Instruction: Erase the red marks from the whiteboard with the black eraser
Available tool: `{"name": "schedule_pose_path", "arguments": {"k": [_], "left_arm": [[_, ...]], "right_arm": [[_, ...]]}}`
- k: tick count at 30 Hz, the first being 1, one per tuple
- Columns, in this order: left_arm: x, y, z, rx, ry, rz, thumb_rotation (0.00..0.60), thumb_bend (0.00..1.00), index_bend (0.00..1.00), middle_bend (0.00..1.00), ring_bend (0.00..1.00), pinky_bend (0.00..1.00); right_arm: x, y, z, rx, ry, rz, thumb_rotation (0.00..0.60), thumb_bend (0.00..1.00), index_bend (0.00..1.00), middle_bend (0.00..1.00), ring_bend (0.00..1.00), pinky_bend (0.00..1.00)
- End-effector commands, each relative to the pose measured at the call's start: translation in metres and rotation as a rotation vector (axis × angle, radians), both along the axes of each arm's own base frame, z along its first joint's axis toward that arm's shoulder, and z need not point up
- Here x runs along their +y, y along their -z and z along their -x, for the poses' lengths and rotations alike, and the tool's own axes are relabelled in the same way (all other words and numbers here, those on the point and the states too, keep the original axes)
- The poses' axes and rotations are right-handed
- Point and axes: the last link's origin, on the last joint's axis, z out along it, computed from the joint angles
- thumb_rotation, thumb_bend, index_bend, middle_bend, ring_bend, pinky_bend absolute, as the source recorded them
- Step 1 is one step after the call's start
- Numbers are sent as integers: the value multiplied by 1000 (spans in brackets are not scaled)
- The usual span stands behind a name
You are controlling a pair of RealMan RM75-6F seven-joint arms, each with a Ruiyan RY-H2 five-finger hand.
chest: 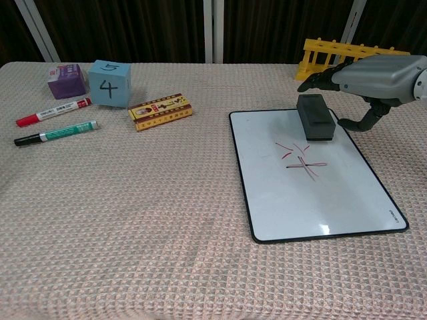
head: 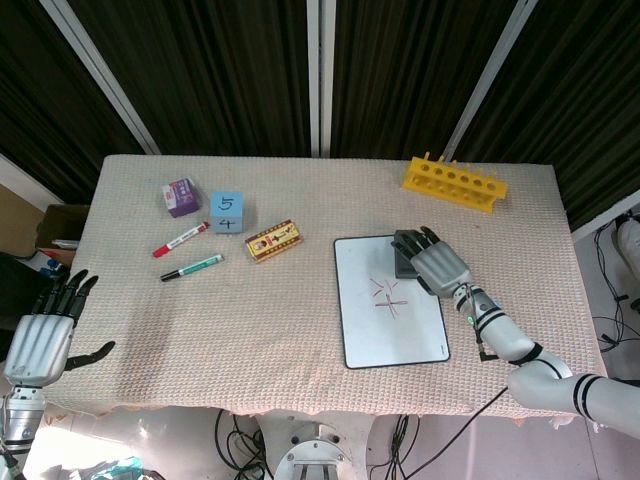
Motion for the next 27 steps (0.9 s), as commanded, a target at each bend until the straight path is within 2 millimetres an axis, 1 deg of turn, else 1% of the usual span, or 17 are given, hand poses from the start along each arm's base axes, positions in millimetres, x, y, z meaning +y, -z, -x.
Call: {"name": "schedule_pose_path", "arguments": {"k": [1, 18, 22, 24, 25, 27], "left_arm": [[0, 0, -1, 1, 5, 1, 475, 124, 72, 53, 17, 166], [3, -2, -2, -2, 11, -1, 473, 125, 72, 53, 17, 167], [4, -2, -2, -3, 11, -6, 471, 124, 72, 53, 17, 166], [4, -2, -2, -4, 10, -6, 470, 124, 72, 53, 17, 166], [4, -2, -2, -5, 10, -6, 471, 124, 72, 53, 17, 166], [4, -3, -1, -1, 9, -4, 468, 124, 72, 53, 17, 167]], "right_arm": [[0, 0, -1, -1, -2, 1, 600, 409, 0, 0, 0, 0], [-3, -3, 2, -1, 13, -9, 600, 404, 0, 0, 0, 0], [-7, -3, -2, -15, -3, 15, 600, 420, 0, 0, 0, 0], [-10, -4, -6, -36, -33, 52, 599, 460, 0, 16, 0, 0], [-10, -3, -6, -44, -39, 61, 580, 512, 0, 44, 0, 0], [-13, -1, -8, -68, -25, 56, 517, 628, 0, 105, 0, 0]]}}
